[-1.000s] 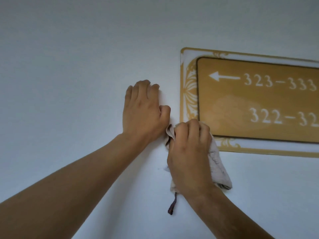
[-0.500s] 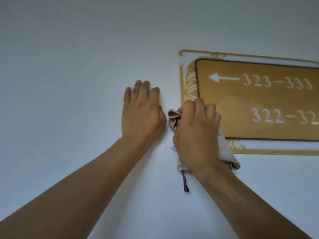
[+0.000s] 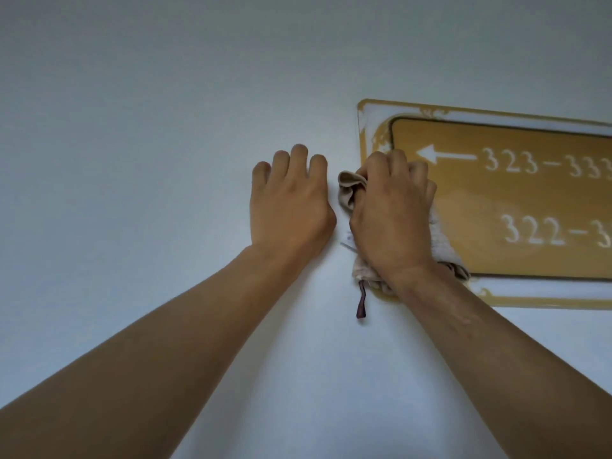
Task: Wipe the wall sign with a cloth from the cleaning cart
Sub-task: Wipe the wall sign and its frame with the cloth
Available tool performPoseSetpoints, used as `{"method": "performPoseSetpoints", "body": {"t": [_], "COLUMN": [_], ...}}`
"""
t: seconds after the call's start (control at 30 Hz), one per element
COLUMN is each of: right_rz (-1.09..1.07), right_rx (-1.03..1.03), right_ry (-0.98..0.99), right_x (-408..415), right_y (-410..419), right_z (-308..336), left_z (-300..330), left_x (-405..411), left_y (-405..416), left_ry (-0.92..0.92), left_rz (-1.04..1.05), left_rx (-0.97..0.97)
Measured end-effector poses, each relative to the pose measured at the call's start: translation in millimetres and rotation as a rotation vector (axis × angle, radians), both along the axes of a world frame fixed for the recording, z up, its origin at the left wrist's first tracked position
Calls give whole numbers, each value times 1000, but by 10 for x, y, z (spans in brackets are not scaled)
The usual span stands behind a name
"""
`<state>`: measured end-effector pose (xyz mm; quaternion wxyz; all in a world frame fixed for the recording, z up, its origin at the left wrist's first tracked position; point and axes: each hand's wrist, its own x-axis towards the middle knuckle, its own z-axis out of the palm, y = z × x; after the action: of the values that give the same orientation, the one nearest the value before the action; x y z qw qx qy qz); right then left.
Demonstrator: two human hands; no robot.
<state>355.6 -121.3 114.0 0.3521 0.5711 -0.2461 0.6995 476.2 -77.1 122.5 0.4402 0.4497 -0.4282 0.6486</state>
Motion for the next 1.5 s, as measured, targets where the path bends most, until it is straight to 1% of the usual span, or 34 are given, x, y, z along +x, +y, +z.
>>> {"method": "performPoseSetpoints", "body": {"t": [0.13,0.2,0.4,0.5,0.63,0.83,0.93,1.0,1.1,1.13,1.2,1.23,1.27,1.3,1.37,1.4,1.43,1.5], "right_rz": [0,3,39,27,73,103,165,155,67,35,-39,-66,-75,-77,-103,-127,-145,-96], "right_rx": [-10,-17,-6,-17,-17,6,55,52,-23,-53,-98,-110,-120,-127,-155,-171,-179,-167], "right_ry": [16,20,32,74,83,82,95,133,194,210,238,252,262,269,280,295,316,346], "right_x": [-13,-30,-115,-126,-146,-166,-226,-273,-305,-309,-324,-338,-357,-362,-379,-376,-380,-419], "right_y": [-33,-48,-58,-48,-69,-59,-56,-78,-121,-137,-162,-175,-185,-188,-207,-211,-208,-218], "right_z": [274,430,914,1109,1397,1752,1912,1934,1846,1827,1805,1796,1786,1769,1737,1732,1737,1762], "left_z": [254,322,655,767,1007,1335,1480,1473,1393,1387,1403,1398,1383,1361,1345,1349,1363,1392], "left_x": [-23,-83,-289,-285,-323,-378,-450,-493,-472,-448,-437,-447,-474,-514,-633,-700,-775,-912], "left_y": [4,-53,-245,-274,-245,-208,-202,-237,-312,-298,-213,-183,-159,-145,-164,-169,-171,-173], "left_ry": [57,57,5,-35,-62,3,29,39,29,57,148,177,166,124,34,15,13,48], "left_rz": [35,36,-111,-198,-255,-242,-287,-351,-423,-498,-769,-900,-987,-1012,-954,-919,-909,-955], "left_rx": [-8,-14,-95,-103,-52,14,62,51,6,-33,-163,-197,-182,-117,46,88,93,62]}}
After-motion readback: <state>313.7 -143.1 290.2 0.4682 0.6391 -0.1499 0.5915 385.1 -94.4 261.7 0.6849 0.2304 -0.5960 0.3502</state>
